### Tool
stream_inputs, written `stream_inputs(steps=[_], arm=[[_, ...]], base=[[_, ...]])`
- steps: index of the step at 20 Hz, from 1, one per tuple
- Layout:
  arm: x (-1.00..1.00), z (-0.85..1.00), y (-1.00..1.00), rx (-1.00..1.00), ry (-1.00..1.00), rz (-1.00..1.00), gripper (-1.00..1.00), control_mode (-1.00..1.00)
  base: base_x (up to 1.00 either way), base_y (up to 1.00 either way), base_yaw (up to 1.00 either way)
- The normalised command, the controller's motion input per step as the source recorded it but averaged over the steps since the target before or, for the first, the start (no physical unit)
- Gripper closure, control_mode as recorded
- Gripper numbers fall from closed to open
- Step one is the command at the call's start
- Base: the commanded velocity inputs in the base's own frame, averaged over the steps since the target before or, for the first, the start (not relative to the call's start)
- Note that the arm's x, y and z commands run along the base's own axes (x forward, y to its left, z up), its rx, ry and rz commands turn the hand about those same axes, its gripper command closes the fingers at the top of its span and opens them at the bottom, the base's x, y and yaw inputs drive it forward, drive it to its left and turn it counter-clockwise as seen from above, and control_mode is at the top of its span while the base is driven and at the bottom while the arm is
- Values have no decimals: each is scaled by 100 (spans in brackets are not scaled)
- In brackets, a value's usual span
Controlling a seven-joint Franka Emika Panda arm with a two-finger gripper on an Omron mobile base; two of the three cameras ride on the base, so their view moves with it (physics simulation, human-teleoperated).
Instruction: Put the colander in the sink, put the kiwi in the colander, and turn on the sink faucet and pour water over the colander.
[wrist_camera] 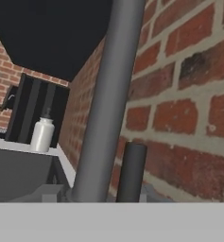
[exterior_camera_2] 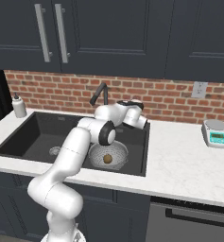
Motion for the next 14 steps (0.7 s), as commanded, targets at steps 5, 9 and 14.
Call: stream_inputs(steps=[5,9,14], arm=[[46,24,-19,0,16,1,100,-100],[43,25,-18,2,18,0,100,-100],[43,23,-13,7,14,0,100,-100]], base=[[0,0,0],[0,0,0],[0,0,0]])
